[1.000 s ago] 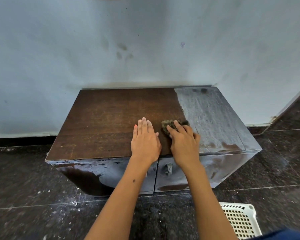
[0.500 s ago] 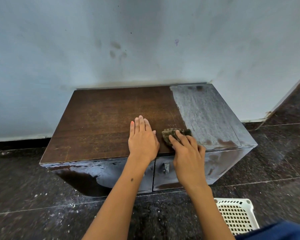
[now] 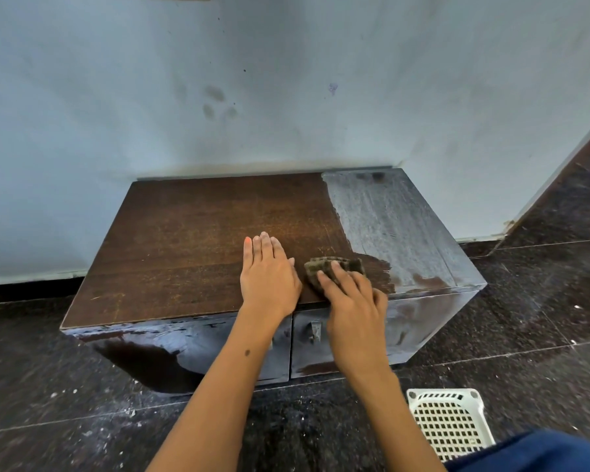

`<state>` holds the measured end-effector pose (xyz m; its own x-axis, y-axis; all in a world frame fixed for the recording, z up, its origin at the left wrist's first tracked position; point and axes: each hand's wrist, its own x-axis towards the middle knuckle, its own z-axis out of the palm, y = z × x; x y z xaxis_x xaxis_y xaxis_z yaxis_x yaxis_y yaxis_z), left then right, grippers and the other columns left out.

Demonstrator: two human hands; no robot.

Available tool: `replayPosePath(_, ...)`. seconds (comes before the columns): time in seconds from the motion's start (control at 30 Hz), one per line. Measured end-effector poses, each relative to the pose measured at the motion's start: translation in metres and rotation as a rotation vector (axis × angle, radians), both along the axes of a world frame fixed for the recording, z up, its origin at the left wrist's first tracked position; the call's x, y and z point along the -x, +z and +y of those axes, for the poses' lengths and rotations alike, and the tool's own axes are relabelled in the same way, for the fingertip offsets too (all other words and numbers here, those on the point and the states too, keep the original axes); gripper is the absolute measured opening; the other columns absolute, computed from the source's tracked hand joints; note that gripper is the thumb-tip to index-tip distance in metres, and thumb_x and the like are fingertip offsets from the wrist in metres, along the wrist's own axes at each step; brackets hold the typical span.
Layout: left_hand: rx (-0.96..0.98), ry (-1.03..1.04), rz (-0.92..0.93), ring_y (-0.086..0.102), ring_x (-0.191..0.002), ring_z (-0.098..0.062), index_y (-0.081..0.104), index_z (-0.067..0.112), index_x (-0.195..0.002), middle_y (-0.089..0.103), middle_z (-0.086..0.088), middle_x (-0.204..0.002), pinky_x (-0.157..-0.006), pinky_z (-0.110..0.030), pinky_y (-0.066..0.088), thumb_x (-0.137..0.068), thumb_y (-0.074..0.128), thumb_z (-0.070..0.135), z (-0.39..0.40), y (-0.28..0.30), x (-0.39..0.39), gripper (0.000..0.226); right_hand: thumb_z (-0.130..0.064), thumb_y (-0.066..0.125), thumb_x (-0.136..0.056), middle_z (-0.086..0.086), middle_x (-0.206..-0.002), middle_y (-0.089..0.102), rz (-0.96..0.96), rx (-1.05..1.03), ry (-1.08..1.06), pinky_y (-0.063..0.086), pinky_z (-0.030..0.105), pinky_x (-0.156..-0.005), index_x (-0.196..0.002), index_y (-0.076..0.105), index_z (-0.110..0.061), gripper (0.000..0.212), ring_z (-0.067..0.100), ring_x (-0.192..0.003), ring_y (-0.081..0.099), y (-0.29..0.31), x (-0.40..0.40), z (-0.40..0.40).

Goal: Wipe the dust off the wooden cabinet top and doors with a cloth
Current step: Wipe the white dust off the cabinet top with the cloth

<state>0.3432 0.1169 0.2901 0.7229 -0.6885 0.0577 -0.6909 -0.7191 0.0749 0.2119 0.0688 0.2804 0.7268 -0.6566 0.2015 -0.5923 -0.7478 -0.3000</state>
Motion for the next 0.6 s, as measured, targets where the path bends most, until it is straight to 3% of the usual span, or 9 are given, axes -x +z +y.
replayPosePath(0.13,0.040,-0.009,0.003,0.006,-0.145,-0.029,0.011,-0.002,-0.148,0.010,-0.020,-0.156,-0.117,-0.040,-0.006,-0.101,0.018,0.030,-0.007,0.000,-0.002,0.057,-0.004,0.053,-0.089,-0.010,-0.151,0.032,-0.017,-0.024,-0.156,0.018,0.032,-0.102,-0.139,0.043,-0.033,0.058,0.014,-0.138,0.023,0.000,0.035,-0.034)
replayPosePath(0.23,0.046,-0.014,0.004,0.006,-0.145,-0.029,0.012,-0.001,-0.148,0.010,-0.019,-0.156,-0.117,-0.040,-0.006,-0.101,0.018,0.029,-0.010,-0.005,-0.001,0.056,-0.005,0.050,-0.092,-0.008,-0.149,0.037,-0.034,-0.026,-0.144,0.020,0.034,-0.102,-0.135,0.051,-0.029,0.049,0.017,-0.136,0.028,0.001,0.036,-0.043)
replayPosePath(0.37,0.073,-0.001,-0.014,0.006,-0.145,-0.029,0.014,-0.001,-0.147,0.011,-0.019,-0.156,-0.118,-0.041,-0.005,-0.100,0.019,0.029,-0.011,-0.008,0.000,0.056,-0.014,0.045,-0.097,-0.006,-0.150,0.035,-0.038,-0.045,-0.119,0.015,0.038,-0.105,-0.134,0.051,-0.030,0.041,0.020,-0.138,0.025,0.000,0.000,-0.056)
replayPosePath(0.6,0.107,-0.005,-0.021,0.008,-0.145,-0.027,0.016,-0.001,-0.147,0.013,-0.018,-0.156,-0.117,-0.038,-0.005,-0.100,0.020,0.028,-0.009,-0.010,0.000,0.055,-0.015,0.049,-0.095,-0.003,-0.153,0.031,0.023,-0.096,-0.059,0.018,0.045,-0.111,-0.138,0.045,-0.029,0.046,0.021,-0.141,0.021,0.013,-0.077,-0.099)
